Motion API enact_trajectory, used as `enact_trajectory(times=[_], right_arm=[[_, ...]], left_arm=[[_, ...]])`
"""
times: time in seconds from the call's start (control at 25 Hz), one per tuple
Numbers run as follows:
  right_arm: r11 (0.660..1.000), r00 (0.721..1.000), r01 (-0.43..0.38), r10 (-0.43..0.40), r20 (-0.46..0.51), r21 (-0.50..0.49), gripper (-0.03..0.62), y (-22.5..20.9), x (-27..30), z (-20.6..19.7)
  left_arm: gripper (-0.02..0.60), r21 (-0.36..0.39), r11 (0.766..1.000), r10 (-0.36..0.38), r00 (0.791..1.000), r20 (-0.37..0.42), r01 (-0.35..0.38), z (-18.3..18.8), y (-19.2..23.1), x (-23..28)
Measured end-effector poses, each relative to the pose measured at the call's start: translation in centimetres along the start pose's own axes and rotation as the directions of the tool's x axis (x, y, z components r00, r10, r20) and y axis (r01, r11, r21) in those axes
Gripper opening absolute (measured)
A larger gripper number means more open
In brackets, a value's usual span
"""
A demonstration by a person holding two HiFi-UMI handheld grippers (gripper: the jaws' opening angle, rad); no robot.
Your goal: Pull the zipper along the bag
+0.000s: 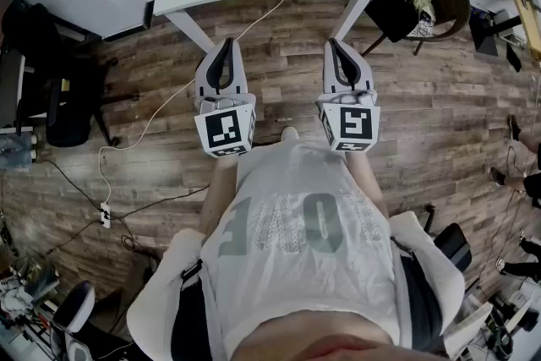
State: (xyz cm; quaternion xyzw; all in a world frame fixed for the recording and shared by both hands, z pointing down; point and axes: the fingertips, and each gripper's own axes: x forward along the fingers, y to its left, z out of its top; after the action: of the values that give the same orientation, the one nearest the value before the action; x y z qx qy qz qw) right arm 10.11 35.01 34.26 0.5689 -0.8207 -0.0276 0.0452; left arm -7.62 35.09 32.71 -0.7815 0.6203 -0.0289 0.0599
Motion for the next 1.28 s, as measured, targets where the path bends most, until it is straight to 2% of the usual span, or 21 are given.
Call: enact_trajectory(times=[0.32, 0.52, 0.64, 1.04, 1.28], right_arm=[[1.0, 1.0, -0.017, 0.018, -0.024, 0.02, 0.028, 0.3, 0.2, -1.2], [0.994, 0.998, -0.05, 0.052, -0.019, 0.094, 0.029, 1.2, -0.1, -2.3], [0.994, 0.998, -0.058, 0.061, -0.032, 0.097, 0.029, 0.8, -0.1, -2.8], [0.996, 0.998, 0.005, 0.0, -0.06, 0.094, 0.029, -3.2, 3.1, -4.0], [0.993, 0.997, 0.046, -0.039, -0.062, 0.109, 0.029, -5.0, 6.9, -4.5]], left_arm=[[0.026, 0.004, 1.0, 0.002, 1.0, -0.013, -0.002, -0.3, 0.0, -0.4], [0.026, -0.003, 1.0, 0.024, 0.998, -0.049, -0.025, -1.9, 0.9, -0.8], [0.026, -0.011, 0.999, 0.029, 0.998, -0.058, -0.03, -2.3, 1.0, 0.0], [0.026, -0.008, 0.998, -0.055, 0.997, -0.046, 0.055, -2.5, -0.6, 7.1], [0.026, 0.002, 0.996, -0.089, 0.995, -0.039, 0.089, -2.7, 0.2, 11.9]])
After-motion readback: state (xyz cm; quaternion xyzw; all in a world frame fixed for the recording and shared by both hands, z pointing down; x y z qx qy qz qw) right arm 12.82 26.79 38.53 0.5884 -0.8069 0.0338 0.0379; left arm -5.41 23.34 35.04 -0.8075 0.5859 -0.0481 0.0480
